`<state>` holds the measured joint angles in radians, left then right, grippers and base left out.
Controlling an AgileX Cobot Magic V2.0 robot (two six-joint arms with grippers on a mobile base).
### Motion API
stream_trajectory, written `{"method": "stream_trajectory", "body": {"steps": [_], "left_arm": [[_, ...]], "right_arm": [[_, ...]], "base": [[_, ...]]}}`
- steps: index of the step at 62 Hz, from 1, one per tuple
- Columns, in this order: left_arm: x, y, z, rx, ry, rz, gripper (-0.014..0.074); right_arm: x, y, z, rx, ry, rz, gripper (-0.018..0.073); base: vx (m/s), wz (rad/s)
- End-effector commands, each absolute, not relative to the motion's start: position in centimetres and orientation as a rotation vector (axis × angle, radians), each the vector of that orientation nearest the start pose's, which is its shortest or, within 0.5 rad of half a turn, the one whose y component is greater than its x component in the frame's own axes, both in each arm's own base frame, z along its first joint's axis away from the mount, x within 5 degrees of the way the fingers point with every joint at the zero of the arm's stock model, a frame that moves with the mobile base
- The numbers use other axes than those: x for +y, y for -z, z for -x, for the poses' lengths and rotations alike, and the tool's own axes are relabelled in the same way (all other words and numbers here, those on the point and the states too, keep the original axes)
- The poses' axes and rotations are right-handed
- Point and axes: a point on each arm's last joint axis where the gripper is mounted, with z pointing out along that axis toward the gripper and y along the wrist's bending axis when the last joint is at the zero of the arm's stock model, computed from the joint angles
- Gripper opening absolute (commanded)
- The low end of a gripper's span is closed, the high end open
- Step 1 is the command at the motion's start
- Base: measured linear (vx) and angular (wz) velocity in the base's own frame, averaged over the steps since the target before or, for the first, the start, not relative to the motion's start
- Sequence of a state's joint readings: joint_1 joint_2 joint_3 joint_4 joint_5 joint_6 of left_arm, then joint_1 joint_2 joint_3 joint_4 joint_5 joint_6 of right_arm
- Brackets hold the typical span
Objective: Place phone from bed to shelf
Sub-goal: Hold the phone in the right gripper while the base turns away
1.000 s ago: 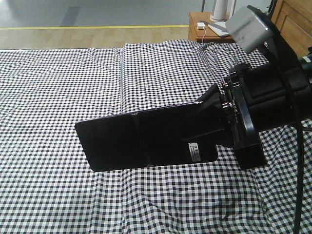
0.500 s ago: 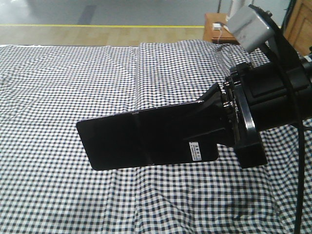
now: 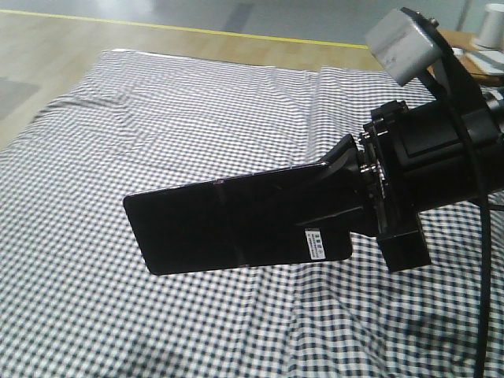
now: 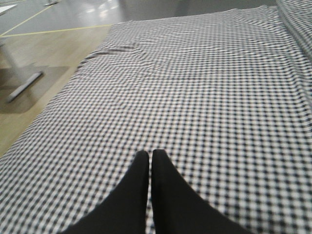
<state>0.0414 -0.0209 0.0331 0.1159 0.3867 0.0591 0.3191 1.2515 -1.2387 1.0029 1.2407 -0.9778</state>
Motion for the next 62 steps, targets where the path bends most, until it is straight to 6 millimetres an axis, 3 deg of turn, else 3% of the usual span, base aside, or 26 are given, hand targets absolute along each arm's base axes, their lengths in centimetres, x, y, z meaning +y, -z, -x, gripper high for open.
{"method": "stream_trajectory", "body": {"steps": [1,62], "left_arm": [[0.55,-17.39,-5.32,1.806,-0.181,-0.089,0.0001],[0.55,-17.39,-5.32,1.806,-0.181,-0.089,0.0001]], "right_arm": [[14.2,-41.82,-18.28,1.8,-1.113,1.238,-0.0001],[14.2,-41.81,-18.25,1.801,-1.115,1.24,-0.0001]], "base": [[-0.14,0.55],[-0.15,0.58]]}}
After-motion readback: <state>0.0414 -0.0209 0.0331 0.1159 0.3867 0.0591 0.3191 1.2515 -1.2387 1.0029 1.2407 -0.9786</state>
